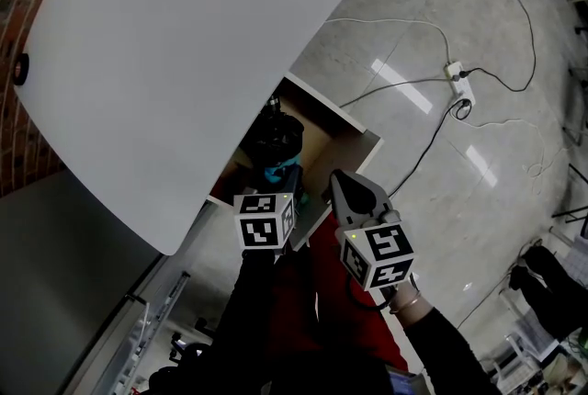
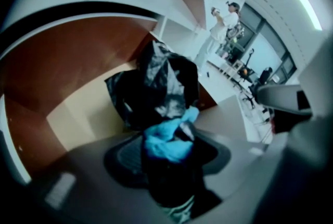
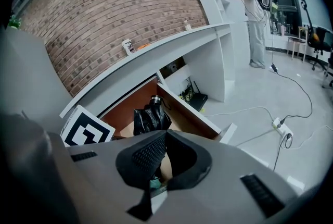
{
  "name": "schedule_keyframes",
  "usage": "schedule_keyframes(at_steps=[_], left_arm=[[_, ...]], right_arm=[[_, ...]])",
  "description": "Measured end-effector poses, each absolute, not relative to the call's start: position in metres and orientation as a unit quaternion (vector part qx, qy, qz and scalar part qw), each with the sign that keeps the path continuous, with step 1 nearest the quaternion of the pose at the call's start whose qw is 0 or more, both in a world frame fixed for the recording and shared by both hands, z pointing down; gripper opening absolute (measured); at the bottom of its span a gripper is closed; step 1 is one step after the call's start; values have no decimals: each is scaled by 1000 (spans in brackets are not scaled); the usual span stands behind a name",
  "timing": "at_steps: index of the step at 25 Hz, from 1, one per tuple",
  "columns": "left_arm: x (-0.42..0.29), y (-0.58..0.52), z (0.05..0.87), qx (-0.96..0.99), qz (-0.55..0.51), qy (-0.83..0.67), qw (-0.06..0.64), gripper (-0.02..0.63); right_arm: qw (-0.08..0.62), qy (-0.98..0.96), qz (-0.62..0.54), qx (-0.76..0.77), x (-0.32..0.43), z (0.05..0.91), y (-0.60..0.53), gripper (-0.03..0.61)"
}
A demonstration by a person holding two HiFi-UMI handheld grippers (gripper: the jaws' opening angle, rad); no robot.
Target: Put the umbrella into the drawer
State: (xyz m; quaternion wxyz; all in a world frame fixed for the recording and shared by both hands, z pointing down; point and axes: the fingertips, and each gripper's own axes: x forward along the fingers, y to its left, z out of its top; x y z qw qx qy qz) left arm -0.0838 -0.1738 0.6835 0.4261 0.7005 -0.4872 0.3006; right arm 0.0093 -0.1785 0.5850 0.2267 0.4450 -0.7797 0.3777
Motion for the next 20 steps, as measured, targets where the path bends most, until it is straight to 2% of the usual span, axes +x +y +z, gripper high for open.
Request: schedule_keyframes(at_steps=[20], left_arm=[[-92, -185, 721, 676, 327, -487, 447, 216]], right_arm=[[269, -769, 408, 412, -8, 609, -177, 6]])
